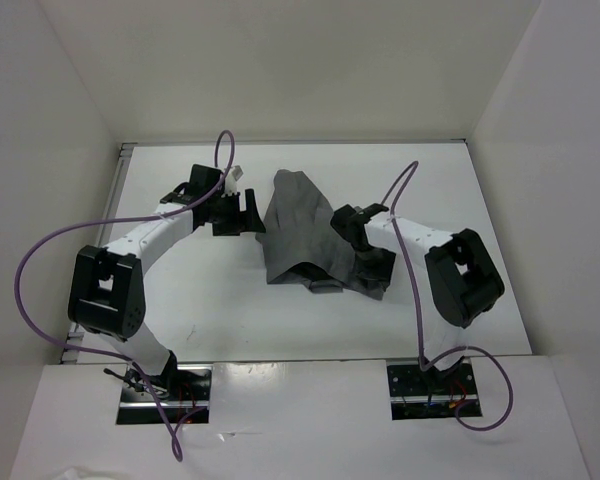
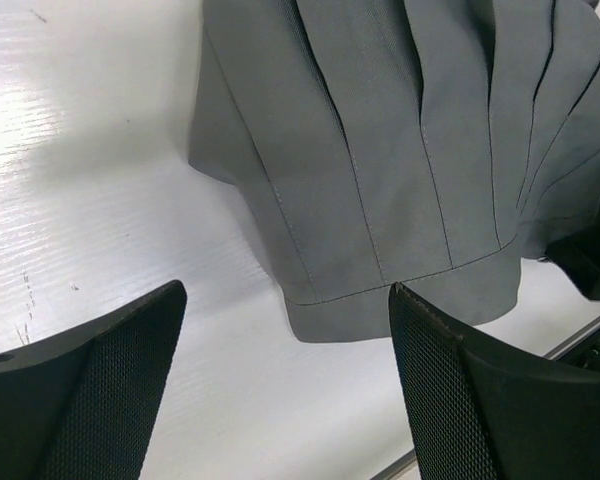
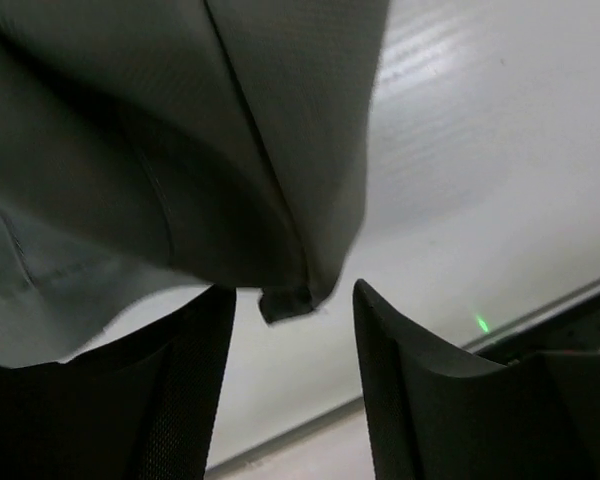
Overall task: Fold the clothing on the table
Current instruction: Move the skirt to the center of the board, then flatten the skirt out
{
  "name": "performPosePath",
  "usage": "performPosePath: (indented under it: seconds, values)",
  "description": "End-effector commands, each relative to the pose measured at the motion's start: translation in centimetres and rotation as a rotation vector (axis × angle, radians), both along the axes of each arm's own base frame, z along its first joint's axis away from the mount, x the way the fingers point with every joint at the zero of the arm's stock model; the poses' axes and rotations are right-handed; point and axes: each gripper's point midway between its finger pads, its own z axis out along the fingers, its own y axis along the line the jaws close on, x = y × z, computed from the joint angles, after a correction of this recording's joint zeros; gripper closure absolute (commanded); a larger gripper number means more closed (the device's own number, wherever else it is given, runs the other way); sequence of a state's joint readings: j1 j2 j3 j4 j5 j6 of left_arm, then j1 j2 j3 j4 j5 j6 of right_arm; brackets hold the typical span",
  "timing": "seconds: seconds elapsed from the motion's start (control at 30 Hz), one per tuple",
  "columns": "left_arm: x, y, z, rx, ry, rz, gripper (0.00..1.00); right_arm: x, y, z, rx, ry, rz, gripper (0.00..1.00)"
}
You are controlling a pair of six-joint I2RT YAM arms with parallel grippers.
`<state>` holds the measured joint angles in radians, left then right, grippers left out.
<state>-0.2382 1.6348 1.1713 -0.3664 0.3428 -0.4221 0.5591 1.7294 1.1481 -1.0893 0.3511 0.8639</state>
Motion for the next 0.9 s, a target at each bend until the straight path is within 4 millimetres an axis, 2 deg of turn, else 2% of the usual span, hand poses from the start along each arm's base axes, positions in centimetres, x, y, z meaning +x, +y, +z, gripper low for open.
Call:
performPosePath:
  seconds: [0.0,0.07,0.1,0.13,0.17,0.23,0.33,0.37,0.4,0.43,0.47,0.5,0.53,0.57,0.6,0.63,0.67,0.7,0.73,0.77,0.8,0.87]
  values:
    - [0.0,-0.5,0.1,-0.025,-0.004,-0.02,0.11,3.3,1.3,-1.1,0.038,-0.114,-0.043,0.45]
    - [0.0,-0.5,0.1,-0.025,-0.004,-0.02,0.11,3.7,1.5,-1.4,0.037,-0.113,-0.043,0.56]
    - [0.0,-0.5,0.1,-0.025,-0.004,-0.02,0.11,3.8,1.6,-1.7,0.038,-0.114,-0.043,0.78]
    - [0.0,-0.5,0.1,-0.025,-0.004,-0.02,0.11,3.7,1.5,-2.0,0.031,-0.104,-0.043,0.91]
    - [0.0,-0.5,0.1,-0.025,-0.004,-0.02,0.11,3.5,1.4,-2.0,0.026,-0.096,-0.043,1.0]
    - [0.0,-0.5,0.4,-0.027,-0.013,-0.02,0.11,3.0,0.6,-1.4,-0.012,-0.073,-0.04,1.0]
    - [0.1,-0.4,0.7,-0.022,-0.023,-0.015,0.11,4.5,1.0,2.1,-0.015,-0.148,0.0,1.0]
    - [0.1,-0.4,0.7,-0.022,-0.023,-0.015,0.11,6.9,2.4,4.5,0.032,-0.222,0.019,1.0]
    - [0.1,-0.4,0.7,-0.022,-0.023,-0.015,0.11,8.4,3.5,5.8,0.066,-0.254,0.039,1.0]
    - [0.1,-0.4,1.1,-0.024,-0.032,-0.015,0.11,11.8,5.5,9.7,0.124,-0.361,0.082,1.0]
    - [0.4,0.1,1.0,-0.015,-0.034,0.002,0.11,13.8,6.9,11.7,0.167,-0.42,0.109,1.0]
    - [0.3,0.1,1.4,-0.017,-0.043,0.002,0.11,16.0,8.4,12.2,0.186,-0.445,0.136,1.0]
    - [0.7,0.9,1.4,-0.016,-0.044,0.024,0.11,19.4,10.6,18.2,0.266,-0.598,0.187,1.0]
    - [0.7,0.9,1.4,-0.023,-0.038,0.033,0.11,21.1,11.8,21.0,0.303,-0.669,0.213,1.0]
    - [0.8,1.3,1.4,-0.029,-0.036,0.04,0.11,22.7,13.3,21.3,0.324,-0.675,0.242,1.0]
    - [1.0,1.7,1.5,-0.034,-0.031,0.062,0.11,23.4,13.9,29.6,0.404,-0.848,0.276,1.0]
    - [1.1,1.5,1.7,-0.046,-0.039,0.054,0.11,23.4,14.0,32.6,0.438,-0.919,0.291,1.0]
    - [1.3,1.9,1.7,-0.051,-0.035,0.072,0.11,22.8,14.7,34.5,0.514,-0.957,0.29,1.0]
    - [1.0,1.9,1.3,-0.049,-0.024,0.072,0.11,22.2,14.3,37.7,0.572,-1.025,0.3,1.0]
    - [1.2,1.9,1.4,-0.051,-0.033,0.072,0.11,21.7,13.5,38.2,0.581,-1.026,0.272,1.0]
    - [1.4,2.3,1.4,-0.051,-0.033,0.083,0.11,21.1,11.7,38.9,0.523,-1.052,0.219,1.0]
    - [1.3,2.2,1.1,-0.055,-0.023,0.077,0.11,20.3,11.0,36.2,0.435,-0.972,0.181,1.0]
